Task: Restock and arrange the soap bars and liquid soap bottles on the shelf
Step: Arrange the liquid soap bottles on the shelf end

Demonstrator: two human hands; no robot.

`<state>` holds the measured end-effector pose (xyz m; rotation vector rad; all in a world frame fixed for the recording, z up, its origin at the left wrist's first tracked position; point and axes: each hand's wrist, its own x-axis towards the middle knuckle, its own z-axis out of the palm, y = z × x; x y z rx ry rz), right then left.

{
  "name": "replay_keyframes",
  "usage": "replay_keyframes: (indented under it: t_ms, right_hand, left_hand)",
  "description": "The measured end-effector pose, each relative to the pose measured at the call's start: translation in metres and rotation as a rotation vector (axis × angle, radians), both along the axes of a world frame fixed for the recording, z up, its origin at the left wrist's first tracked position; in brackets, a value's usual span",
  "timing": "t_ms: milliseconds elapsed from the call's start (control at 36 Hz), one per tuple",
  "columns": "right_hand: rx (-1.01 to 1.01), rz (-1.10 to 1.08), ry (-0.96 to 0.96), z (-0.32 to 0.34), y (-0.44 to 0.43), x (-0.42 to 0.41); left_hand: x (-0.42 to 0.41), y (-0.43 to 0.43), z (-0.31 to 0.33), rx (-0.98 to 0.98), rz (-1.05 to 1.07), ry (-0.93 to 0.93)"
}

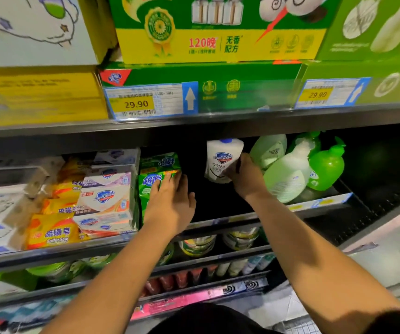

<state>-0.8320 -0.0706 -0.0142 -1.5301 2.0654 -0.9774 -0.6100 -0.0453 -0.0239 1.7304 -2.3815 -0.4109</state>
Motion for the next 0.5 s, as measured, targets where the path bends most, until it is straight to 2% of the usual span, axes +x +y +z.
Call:
replay_keyframes:
  t_ms: [111, 194, 222, 306, 361, 444, 500]
  right_hand:
    - [0.002, 0.007, -0.001, 0.008, -0.009, 0.008]
    - [0.001, 0.027, 0.099, 0.021, 0.008, 0.006]
    - [-0.042, 0.018, 0.141, 0.025, 0.022, 0.003]
    - [-0.387, -0.055, 0.186, 0.026, 0.077, -0.013]
    - [-0.483, -0.173, 0.233, 0.022, 0.11, -0.031]
    - [-0.389, -0.354, 0.131, 0.011, 0.123, -0.066]
    - [-0.235, -0.34, -0.014, 0.018, 0.117, -0.078]
  left_hand:
    - [0.002, 0.007, 0.01, -0.086, -0.014, -0.05]
    - [0.001, 0.013, 0.019, -0.082, -0.029, -0.025]
    - [0.001, 0.013, 0.02, -0.073, -0.031, -0.016]
    - [0.003, 0.009, 0.016, -0.099, -0.054, -0.088]
    - [0.003, 0.004, 0.014, -0.107, -0.047, -0.12]
    - [-0.003, 0.002, 0.018, -0.113, -0.02, -0.077]
    - [-0.008, 0.003, 0.023, -0.111, 0.009, -0.014]
